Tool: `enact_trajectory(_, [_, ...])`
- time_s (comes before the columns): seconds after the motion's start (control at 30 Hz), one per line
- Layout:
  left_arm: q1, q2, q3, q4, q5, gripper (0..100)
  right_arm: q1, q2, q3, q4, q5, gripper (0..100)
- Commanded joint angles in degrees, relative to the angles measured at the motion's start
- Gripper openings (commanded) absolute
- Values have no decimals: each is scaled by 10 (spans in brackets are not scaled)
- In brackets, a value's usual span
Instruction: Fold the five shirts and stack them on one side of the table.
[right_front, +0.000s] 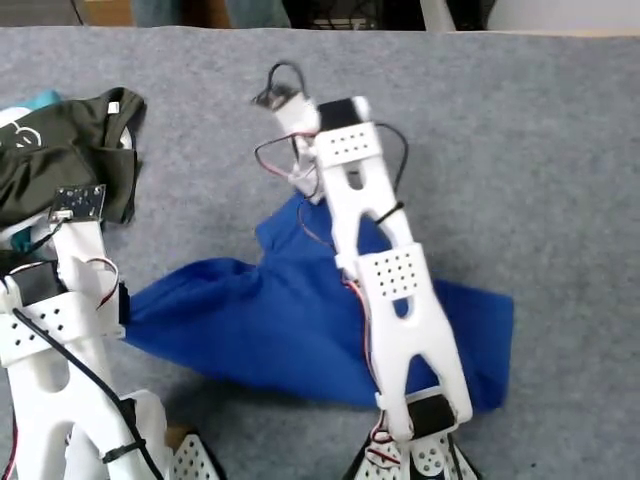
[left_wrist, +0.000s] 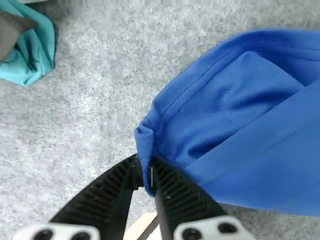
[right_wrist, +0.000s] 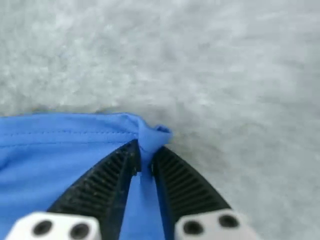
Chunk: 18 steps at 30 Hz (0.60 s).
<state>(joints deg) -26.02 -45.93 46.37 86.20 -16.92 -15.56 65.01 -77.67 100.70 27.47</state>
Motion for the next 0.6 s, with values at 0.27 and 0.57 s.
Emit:
enact_trajectory(0.27, [10, -6, -313, 2, 193, 29, 94, -465, -30, 5, -127, 12])
enact_trajectory(0.57, [208, -4, -726, 129, 224, 28, 177, -856, 41, -3, -120, 13])
